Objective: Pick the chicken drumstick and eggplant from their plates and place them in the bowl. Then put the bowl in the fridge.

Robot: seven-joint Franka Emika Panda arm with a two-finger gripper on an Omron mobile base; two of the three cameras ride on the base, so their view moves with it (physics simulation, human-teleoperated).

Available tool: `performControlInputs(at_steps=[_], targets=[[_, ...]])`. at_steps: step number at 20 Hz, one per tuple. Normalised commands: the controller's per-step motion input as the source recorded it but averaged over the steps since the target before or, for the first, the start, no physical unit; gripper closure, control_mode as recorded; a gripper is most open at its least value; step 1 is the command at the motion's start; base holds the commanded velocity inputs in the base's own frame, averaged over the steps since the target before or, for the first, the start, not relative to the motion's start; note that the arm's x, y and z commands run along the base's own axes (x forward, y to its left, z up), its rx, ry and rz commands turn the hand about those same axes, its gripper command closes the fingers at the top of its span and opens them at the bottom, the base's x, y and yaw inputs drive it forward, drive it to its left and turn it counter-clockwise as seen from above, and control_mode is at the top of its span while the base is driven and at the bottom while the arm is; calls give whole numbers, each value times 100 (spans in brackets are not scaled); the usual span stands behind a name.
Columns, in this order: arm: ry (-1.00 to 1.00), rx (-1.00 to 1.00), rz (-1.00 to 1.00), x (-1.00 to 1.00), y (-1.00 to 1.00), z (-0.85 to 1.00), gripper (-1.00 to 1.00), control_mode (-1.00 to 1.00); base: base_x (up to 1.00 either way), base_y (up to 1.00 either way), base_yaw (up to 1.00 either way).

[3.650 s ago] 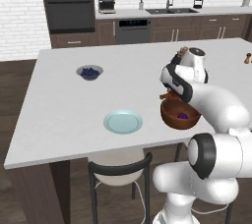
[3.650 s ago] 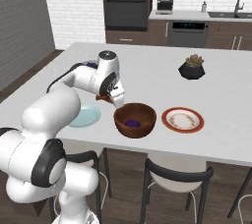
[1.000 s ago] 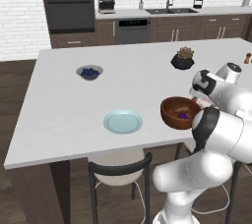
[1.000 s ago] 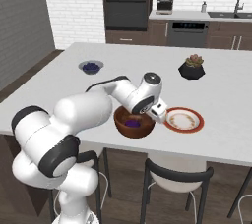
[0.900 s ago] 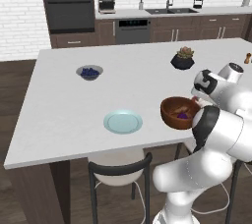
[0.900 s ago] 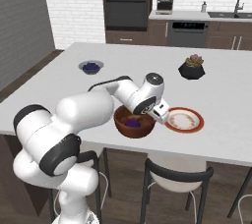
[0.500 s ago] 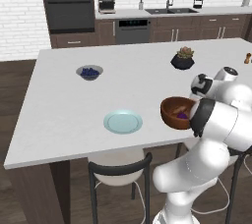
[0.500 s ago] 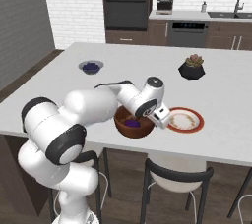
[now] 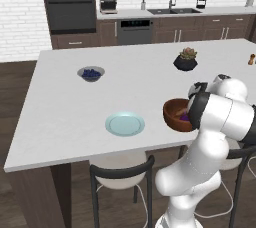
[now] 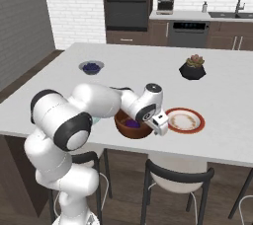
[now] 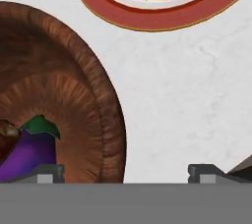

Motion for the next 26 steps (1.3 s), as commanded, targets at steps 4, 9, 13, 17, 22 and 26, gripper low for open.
performControlInputs(at_steps=[4,9,13,17,22,26], targets=[[0,0,0,0,16,-21,-100,-100,0,0,0],[0,0,0,7,6,-15,-100,-100,0,0,0],[0,0,1,10,0,-8,-100,-100,0,0,0],[0,0,1,8,0,-8,100,-100,0,0,0],[0,0,0,1,0,0,100,-100,0,0,0],[0,0,0,0,3,0,100,-100,0,0,0]])
